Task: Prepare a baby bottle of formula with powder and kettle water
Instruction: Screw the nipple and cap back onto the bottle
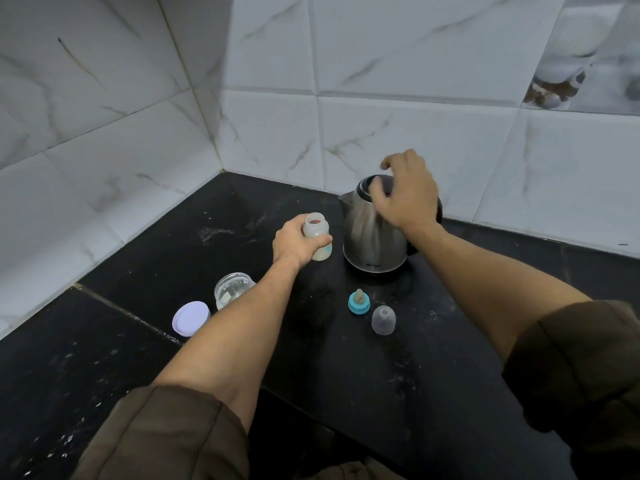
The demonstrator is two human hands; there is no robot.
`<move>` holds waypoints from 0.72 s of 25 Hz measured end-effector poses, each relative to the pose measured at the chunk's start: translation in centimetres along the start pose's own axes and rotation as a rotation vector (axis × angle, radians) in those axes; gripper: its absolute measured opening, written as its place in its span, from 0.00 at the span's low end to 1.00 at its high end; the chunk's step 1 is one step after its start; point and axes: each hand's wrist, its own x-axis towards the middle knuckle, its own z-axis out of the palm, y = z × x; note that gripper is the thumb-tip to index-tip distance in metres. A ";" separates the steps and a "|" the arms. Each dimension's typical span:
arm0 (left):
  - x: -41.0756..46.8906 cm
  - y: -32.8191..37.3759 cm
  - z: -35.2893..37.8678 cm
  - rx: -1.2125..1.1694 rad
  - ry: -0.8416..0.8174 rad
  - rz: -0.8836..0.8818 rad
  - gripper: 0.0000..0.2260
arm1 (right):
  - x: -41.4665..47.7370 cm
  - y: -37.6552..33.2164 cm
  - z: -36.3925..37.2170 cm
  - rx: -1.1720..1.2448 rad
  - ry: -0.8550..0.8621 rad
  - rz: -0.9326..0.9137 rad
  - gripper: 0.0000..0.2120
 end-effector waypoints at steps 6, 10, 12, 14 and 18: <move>-0.5 0.2 0.1 0.062 0.026 0.023 0.27 | -4.4 -1.7 0.8 -0.190 -0.729 -0.273 0.07; -0.8 -0.1 0.1 0.042 0.031 0.030 0.27 | -6.0 -1.7 2.2 -0.271 -1.164 -0.160 0.15; -0.9 -0.3 0.2 0.029 0.019 0.031 0.28 | -7.0 -1.4 3.1 -0.334 -1.268 -0.149 0.22; -1.0 -0.6 0.3 0.016 0.008 0.029 0.28 | -8.1 -1.0 4.1 -0.384 -1.332 -0.157 0.25; -0.9 -1.2 0.2 0.014 0.003 0.019 0.28 | -9.5 -1.0 5.3 -0.454 -1.406 -0.209 0.26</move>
